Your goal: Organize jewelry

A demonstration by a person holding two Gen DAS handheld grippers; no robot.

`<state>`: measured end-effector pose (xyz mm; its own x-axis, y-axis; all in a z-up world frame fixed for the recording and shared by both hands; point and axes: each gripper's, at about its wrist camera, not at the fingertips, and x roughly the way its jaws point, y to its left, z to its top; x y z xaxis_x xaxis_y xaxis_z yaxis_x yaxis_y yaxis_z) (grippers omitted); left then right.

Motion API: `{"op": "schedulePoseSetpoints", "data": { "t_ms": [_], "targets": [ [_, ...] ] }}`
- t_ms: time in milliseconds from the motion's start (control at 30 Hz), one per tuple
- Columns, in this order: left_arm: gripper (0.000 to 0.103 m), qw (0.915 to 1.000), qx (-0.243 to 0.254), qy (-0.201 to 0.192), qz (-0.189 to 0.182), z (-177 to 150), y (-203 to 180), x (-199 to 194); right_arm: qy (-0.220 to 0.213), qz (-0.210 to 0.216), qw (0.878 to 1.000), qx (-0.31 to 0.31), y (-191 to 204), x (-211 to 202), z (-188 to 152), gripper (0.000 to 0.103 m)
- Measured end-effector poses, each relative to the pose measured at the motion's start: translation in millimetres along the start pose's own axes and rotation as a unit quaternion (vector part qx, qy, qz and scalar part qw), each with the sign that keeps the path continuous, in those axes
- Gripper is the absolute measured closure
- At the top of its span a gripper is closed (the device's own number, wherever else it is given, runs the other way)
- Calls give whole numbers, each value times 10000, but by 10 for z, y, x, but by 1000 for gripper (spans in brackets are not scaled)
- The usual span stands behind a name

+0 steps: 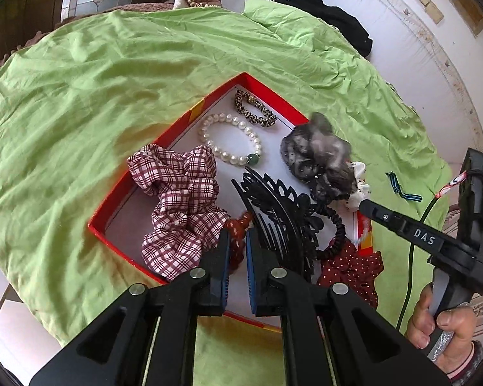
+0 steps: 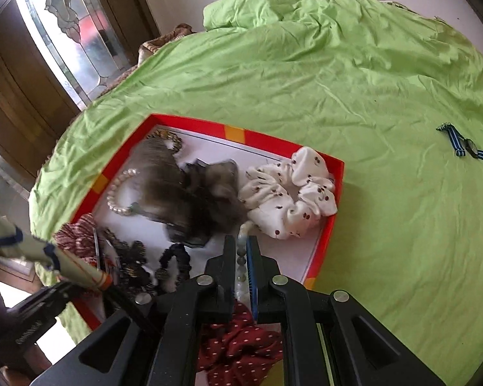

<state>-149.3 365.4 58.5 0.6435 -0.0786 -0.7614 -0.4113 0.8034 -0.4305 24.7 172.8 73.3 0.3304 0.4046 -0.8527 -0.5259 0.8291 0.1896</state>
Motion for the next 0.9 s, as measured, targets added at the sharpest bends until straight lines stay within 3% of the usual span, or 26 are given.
{"op": "schedulePoseSetpoints", "data": {
  "t_ms": [133,167,333,600,900],
  "targets": [
    [95,9998,134,-140,77,-37,-69,-97,-43,1,10000,4,-19,-32,1,61],
    [91,9996,187,-191,108,-47,-103,-143,-114,-19,9999,-6,-21,-76,0,59],
    [64,9981,309,-490,202,-89,-196,-376,-200,-25,9998,-41,-34,-182,-21,59],
    [54,9963,339,-709,345,-147,-230,-616,-47,-12,10000,28,-59,-186,-204,59],
    [51,9918,249,-1060,675,-189,-139,-846,-90,19,9987,-492,202,-429,-668,59]
  ]
}}
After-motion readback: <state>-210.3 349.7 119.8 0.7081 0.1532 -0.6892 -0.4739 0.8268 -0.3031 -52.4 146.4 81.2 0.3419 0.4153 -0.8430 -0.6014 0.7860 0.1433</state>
